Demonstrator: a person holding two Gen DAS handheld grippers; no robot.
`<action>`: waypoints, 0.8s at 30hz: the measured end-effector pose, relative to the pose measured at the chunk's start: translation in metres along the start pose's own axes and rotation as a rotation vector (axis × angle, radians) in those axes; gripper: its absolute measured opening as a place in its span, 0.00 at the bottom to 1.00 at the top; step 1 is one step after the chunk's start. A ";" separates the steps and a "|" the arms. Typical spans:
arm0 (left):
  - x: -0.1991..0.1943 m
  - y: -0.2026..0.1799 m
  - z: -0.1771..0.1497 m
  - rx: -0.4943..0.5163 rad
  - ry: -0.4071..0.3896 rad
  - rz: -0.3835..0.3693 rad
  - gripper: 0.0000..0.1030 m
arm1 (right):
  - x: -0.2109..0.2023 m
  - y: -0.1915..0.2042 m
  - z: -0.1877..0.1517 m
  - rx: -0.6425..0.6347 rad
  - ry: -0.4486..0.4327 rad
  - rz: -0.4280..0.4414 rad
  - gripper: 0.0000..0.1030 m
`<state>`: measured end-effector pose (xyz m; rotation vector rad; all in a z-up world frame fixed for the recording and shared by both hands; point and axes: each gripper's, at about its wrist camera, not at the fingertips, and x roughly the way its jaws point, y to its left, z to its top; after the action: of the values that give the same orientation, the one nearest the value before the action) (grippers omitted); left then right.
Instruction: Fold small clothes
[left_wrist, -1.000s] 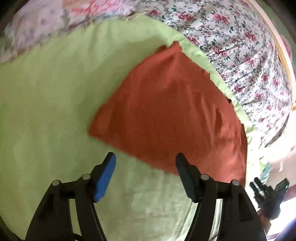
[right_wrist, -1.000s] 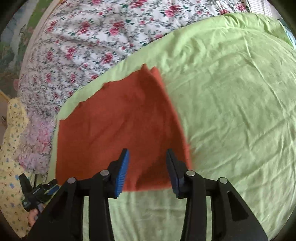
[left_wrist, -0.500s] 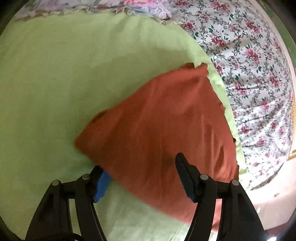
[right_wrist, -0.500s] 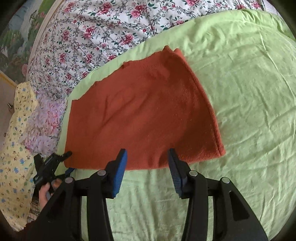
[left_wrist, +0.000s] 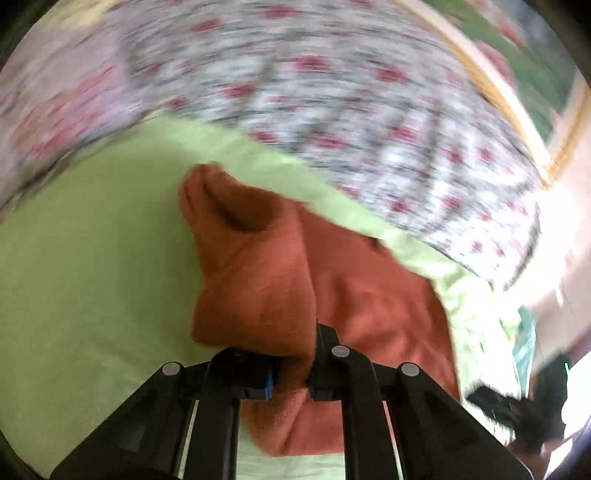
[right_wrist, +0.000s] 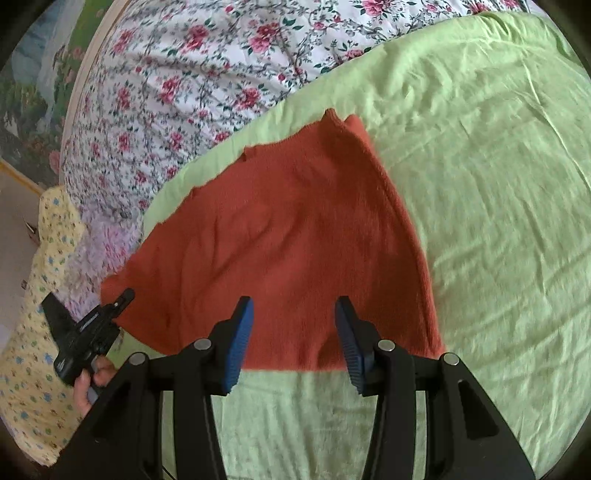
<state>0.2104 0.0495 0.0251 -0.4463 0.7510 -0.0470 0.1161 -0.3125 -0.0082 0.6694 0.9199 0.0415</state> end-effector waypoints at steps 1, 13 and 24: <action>0.002 -0.015 -0.001 0.039 0.007 -0.023 0.10 | 0.001 -0.002 0.005 0.006 -0.004 0.008 0.46; 0.090 -0.099 -0.082 0.331 0.267 -0.113 0.07 | 0.072 -0.012 0.063 0.058 0.143 0.135 0.46; 0.074 -0.101 -0.081 0.340 0.257 -0.114 0.07 | 0.158 0.040 0.094 -0.084 0.273 0.193 0.46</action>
<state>0.2228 -0.0866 -0.0339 -0.1581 0.9487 -0.3389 0.2937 -0.2804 -0.0606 0.6827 1.1060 0.3490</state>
